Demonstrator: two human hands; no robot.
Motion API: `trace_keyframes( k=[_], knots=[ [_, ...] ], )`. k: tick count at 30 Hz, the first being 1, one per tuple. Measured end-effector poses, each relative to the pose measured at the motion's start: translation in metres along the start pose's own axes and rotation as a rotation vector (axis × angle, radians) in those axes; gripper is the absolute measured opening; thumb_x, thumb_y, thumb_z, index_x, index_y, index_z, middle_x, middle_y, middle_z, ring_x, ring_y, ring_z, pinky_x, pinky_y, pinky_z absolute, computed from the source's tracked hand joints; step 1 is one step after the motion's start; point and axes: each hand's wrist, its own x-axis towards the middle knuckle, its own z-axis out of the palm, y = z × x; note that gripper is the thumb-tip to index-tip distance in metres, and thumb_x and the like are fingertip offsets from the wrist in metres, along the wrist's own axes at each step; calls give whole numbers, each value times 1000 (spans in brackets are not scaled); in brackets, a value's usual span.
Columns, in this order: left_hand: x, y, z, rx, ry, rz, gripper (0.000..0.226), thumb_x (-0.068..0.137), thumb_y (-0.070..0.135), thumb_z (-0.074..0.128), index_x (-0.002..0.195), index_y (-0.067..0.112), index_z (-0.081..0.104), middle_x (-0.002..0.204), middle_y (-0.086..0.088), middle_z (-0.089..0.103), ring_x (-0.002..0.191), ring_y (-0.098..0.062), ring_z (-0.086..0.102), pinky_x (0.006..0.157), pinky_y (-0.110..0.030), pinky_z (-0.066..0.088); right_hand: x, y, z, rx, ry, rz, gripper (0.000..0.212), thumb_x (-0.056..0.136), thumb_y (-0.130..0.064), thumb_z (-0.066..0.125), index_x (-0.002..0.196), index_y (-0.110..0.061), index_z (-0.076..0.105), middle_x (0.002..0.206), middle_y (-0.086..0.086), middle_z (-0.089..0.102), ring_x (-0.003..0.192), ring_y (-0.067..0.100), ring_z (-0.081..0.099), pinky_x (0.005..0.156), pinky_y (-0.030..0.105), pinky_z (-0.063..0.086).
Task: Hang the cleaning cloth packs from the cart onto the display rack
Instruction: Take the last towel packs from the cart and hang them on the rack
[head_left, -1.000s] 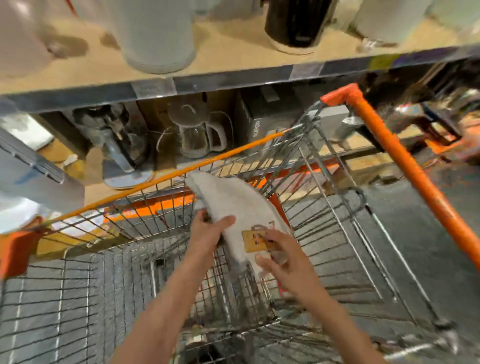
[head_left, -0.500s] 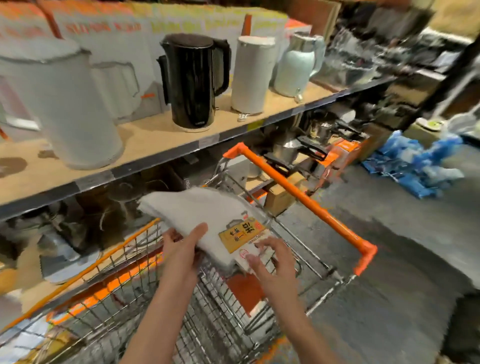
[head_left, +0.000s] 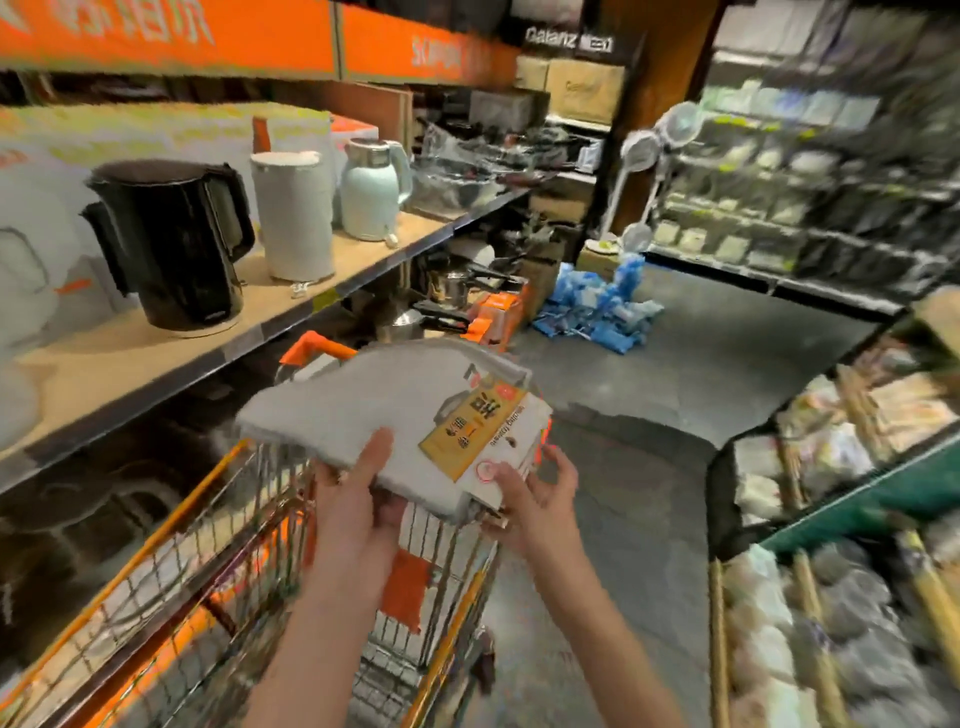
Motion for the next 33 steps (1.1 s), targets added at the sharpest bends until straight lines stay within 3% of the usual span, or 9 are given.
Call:
trace_keyframes(
  k=[2, 4, 7, 12, 16, 18, 23, 27, 33],
  knots=[
    [-14, -15, 17, 8, -60, -40, 73, 67, 11, 73, 134, 22, 48, 121, -3, 67, 96, -17, 70, 79, -40, 59, -15, -11, -23, 55, 17, -35, 79, 73, -35, 77, 128, -38, 20, 121, 1, 62, 102, 19, 66, 73, 36, 58],
    [-28, -36, 34, 31, -110, -75, 65, 74, 7, 70, 134, 20, 48, 121, -5, 67, 92, -15, 71, 69, -33, 60, -30, -19, -48, 29, 65, -97, 84, 70, -42, 75, 131, -42, 16, 117, -5, 66, 101, 11, 66, 75, 32, 57],
    [-51, -75, 61, 62, -185, -141, 58, 83, 3, 64, 136, 19, 48, 118, -4, 68, 89, -14, 71, 66, -29, 60, -51, -32, -91, 44, 189, -167, 79, 71, -41, 71, 131, -41, 19, 114, -13, 67, 101, 7, 65, 75, 29, 56],
    [-100, -147, 104, 91, -312, -290, 58, 80, 7, 66, 133, 25, 50, 118, 0, 69, 94, -12, 70, 62, -26, 58, -82, -62, -176, 82, 487, -325, 65, 63, -34, 77, 117, -32, 41, 116, -4, 63, 102, 7, 64, 78, 23, 55],
    [-150, -211, 142, 71, -388, -422, 58, 80, 4, 64, 134, 22, 50, 118, -2, 69, 94, -14, 70, 64, -28, 59, -115, -82, -252, 112, 636, -347, 73, 69, -29, 77, 129, -20, 36, 125, 6, 58, 111, 18, 60, 96, 42, 49],
    [-177, -243, 161, 94, -406, -490, 56, 83, 2, 62, 135, 20, 48, 118, -4, 68, 91, -14, 71, 64, -30, 60, -137, -92, -292, 133, 699, -357, 81, 67, -29, 78, 131, -22, 29, 127, 6, 56, 110, 19, 61, 97, 43, 49],
    [-249, -322, 200, 162, -534, -622, 52, 88, 2, 58, 136, 19, 47, 123, -6, 66, 101, -17, 68, 71, -32, 60, -199, -120, -383, 56, 827, -346, 89, 53, -44, 75, 125, -30, 24, 123, 8, 58, 102, 17, 63, 79, 25, 53],
    [-305, -374, 216, 166, -657, -751, 54, 85, 9, 61, 136, 20, 48, 124, -7, 65, 109, -21, 65, 80, -38, 58, -248, -131, -441, -24, 933, -367, 84, 59, -46, 73, 126, -34, 24, 117, 4, 62, 101, 17, 65, 85, 30, 53],
    [-372, -440, 218, 288, -711, -893, 58, 80, 16, 68, 134, 25, 49, 123, -1, 66, 113, -20, 63, 93, -40, 51, -317, -139, -508, -53, 1106, -389, 63, 80, -14, 72, 127, -28, 33, 102, 4, 69, 84, 15, 71, 63, 25, 56]
  ],
)
